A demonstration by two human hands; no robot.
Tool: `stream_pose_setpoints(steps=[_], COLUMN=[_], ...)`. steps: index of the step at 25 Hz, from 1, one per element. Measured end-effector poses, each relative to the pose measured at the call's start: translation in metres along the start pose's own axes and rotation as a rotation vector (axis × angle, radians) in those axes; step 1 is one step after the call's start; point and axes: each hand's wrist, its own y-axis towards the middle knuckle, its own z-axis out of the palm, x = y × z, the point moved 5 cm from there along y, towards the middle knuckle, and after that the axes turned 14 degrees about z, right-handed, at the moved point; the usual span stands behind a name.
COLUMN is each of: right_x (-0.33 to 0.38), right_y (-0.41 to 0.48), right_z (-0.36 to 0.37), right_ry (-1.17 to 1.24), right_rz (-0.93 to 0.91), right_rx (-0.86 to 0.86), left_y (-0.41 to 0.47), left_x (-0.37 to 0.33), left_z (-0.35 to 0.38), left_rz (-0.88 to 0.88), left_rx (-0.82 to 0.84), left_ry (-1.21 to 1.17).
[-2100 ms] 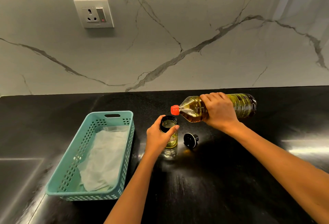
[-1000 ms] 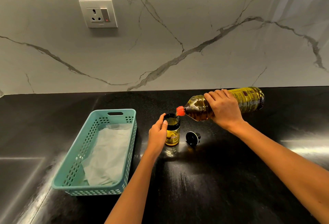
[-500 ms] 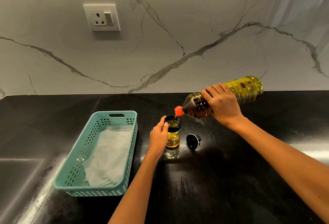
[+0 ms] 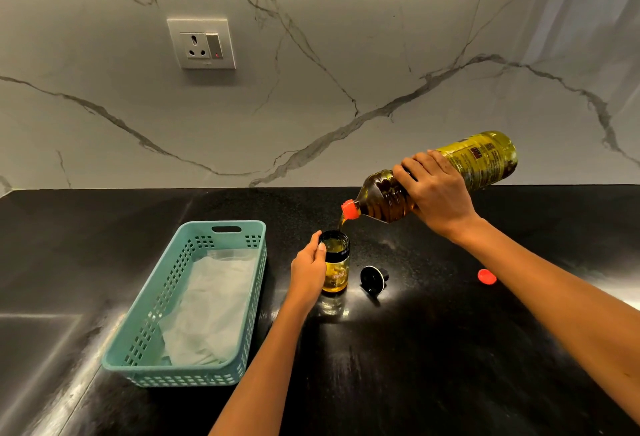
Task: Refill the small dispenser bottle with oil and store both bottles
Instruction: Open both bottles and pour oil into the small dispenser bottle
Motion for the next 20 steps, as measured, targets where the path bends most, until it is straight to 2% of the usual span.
stream_pose_setpoints(steps=[20], right_x=[-0.0025], right_y=[0.0065], right_z=[-0.0014], right_ry=[-0.012], right_rz=[-0.022], right_rx=[-0.029], left_y=[-0.0008], left_x=[-0.002], left_z=[0.0002], left_rz=[0.017], left_rx=[-0.004], left_ry=[0.04])
